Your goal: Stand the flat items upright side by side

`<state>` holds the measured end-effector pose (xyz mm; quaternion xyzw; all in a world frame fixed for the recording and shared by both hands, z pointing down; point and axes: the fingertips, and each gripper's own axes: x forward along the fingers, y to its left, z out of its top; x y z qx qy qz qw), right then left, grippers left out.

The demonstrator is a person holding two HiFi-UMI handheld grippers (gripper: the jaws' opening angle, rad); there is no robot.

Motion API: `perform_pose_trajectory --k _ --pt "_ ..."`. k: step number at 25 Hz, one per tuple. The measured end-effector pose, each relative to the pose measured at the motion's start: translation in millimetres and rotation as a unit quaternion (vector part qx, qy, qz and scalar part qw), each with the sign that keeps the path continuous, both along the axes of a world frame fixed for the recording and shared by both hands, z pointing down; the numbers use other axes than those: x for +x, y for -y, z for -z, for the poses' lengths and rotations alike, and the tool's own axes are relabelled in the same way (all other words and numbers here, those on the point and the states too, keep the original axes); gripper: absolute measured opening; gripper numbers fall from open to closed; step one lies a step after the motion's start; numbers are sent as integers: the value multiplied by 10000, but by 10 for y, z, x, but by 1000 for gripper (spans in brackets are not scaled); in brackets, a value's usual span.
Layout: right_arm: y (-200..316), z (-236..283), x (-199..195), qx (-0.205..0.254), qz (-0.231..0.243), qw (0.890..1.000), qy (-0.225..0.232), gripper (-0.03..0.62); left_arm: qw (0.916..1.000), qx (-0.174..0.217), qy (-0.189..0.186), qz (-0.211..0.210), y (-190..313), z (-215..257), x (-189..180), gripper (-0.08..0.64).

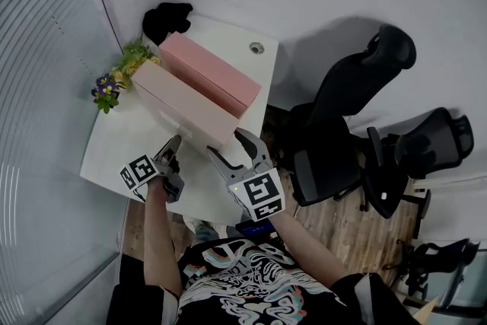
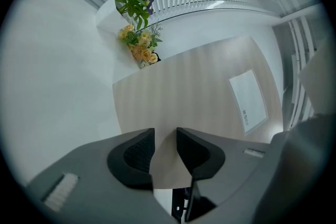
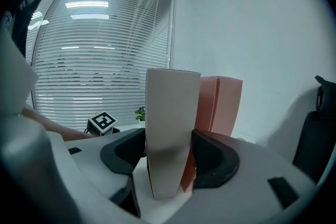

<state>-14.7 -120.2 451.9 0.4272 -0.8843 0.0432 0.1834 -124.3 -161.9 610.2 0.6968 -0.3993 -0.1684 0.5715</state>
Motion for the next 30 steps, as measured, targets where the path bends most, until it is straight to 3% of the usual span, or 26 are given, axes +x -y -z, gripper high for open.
perform_pose_trajectory --k 17,30 --pt "40 -10 137 -126 -324 9992 -182 275 10000 -21 -53 -19 152 10 86 114" --pt "20 90 180 46 -444 9984 -341 261 9997 -37 -248 84 190 11 76 114"
